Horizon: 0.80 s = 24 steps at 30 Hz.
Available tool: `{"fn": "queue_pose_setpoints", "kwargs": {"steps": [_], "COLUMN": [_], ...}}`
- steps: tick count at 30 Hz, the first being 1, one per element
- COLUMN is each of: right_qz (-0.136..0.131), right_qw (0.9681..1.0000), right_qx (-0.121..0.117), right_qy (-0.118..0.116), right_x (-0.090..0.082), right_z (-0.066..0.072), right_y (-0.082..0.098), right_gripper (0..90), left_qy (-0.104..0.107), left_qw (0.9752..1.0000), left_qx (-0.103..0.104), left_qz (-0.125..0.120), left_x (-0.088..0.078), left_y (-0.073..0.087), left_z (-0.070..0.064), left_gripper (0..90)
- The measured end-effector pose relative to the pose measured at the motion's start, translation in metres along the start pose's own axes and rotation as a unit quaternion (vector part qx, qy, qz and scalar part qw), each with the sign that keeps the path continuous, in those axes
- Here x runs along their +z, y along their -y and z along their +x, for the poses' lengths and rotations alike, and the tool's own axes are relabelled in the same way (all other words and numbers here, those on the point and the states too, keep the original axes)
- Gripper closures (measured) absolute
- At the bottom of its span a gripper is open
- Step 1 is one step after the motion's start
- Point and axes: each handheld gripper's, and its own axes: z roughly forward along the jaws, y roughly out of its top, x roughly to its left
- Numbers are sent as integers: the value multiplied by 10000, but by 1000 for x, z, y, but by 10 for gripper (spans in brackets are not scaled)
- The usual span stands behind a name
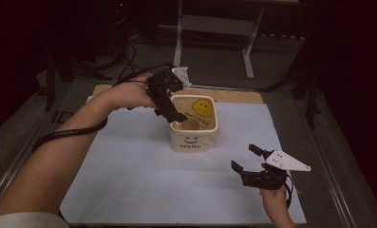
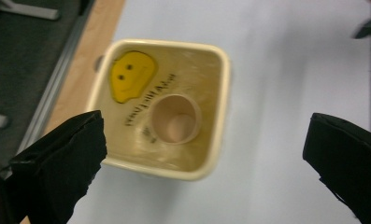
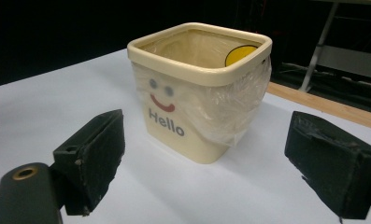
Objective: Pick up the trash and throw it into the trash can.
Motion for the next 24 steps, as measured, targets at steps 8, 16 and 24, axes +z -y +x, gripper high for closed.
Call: {"fn": "queue_pose_setpoints", "kwargs": {"steps": [8, 16, 24], "right_qz": [14, 9, 22], "right_qw": [10000, 10000, 10000], "right_qx": [-23, -24, -23], "right_qy": [-23, -13, -25], "right_x": [0, 0, 1], "right_z": [1, 1, 2], "right_y": [0, 0, -1], "right_gripper": [120, 121, 121], "left_qy": [81, 95, 146], "left_qw": [9998, 9986, 9974], "left_qx": [-150, -389, -483], "left_qz": [-105, -350, -515], "left_x": [-7, -12, -15], "left_y": [24, 57, 83], "left_z": [-17, -33, -53], "left_gripper": [5, 6, 6]}}
